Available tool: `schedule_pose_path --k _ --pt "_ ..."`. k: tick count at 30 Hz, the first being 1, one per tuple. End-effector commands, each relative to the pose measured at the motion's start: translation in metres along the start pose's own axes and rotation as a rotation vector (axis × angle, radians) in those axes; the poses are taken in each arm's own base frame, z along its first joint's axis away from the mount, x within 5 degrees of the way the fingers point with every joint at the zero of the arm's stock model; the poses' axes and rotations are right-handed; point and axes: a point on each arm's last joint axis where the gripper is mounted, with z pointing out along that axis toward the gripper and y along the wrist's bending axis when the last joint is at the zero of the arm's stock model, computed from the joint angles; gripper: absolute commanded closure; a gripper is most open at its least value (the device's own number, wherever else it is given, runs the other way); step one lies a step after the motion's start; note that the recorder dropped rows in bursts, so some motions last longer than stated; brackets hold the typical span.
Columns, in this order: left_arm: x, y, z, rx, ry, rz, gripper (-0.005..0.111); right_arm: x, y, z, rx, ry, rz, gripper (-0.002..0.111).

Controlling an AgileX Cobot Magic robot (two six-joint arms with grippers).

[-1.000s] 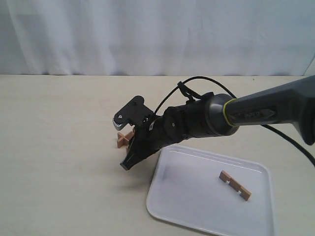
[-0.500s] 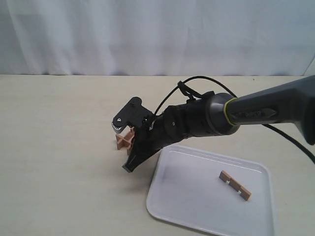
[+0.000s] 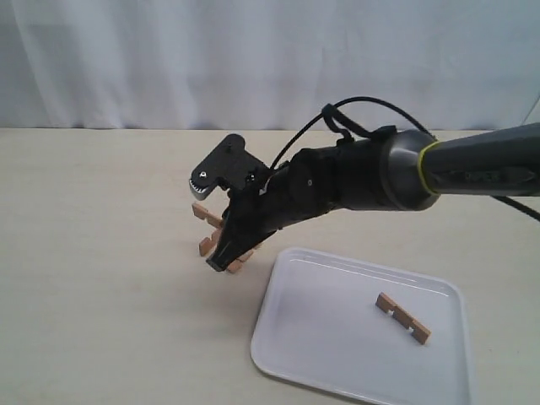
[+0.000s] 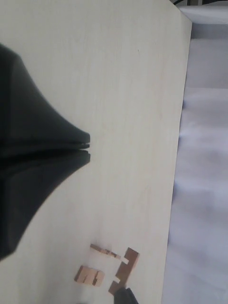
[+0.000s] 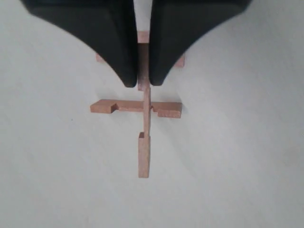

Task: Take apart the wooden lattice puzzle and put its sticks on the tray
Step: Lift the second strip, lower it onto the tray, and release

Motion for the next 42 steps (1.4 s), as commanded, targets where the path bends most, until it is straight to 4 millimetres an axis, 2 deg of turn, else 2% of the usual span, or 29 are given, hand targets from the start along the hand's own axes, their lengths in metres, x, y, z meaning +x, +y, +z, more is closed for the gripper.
schedule_pose_path --k 1,5,9,15,21,26,31,42 --pt "0.000 0.000 0.000 -0.001 -0.002 0.002 0.107 -0.004 -0.003 -0.028 0.011 -0.024 0.007 0.104" --pt "0.000 0.000 0.000 -0.001 -0.002 0.002 0.107 0.009 -0.010 -0.055 0.034 -0.023 0.031 0.104" --pt "0.000 0.000 0.000 -0.001 -0.001 0.000 0.107 0.035 -0.018 -0.081 0.042 0.032 0.070 0.104" --pt "0.001 0.000 0.000 -0.001 0.001 0.000 0.107 0.079 -0.013 -0.105 0.025 0.132 0.124 0.104" --pt "0.000 0.000 0.000 -0.001 -0.001 0.000 0.107 0.114 0.002 -0.103 0.014 0.197 0.184 0.104" --pt "0.000 0.000 0.000 -0.001 -0.001 0.000 0.107 0.136 0.001 -0.101 0.061 0.211 0.330 0.104" --pt "0.000 0.000 0.000 -0.001 -0.001 0.000 0.107 0.147 0.005 -0.099 0.081 0.211 0.360 0.104" --pt "0.000 0.000 0.000 -0.001 -0.001 0.000 0.107 0.149 0.005 -0.099 0.102 0.192 0.429 0.104"
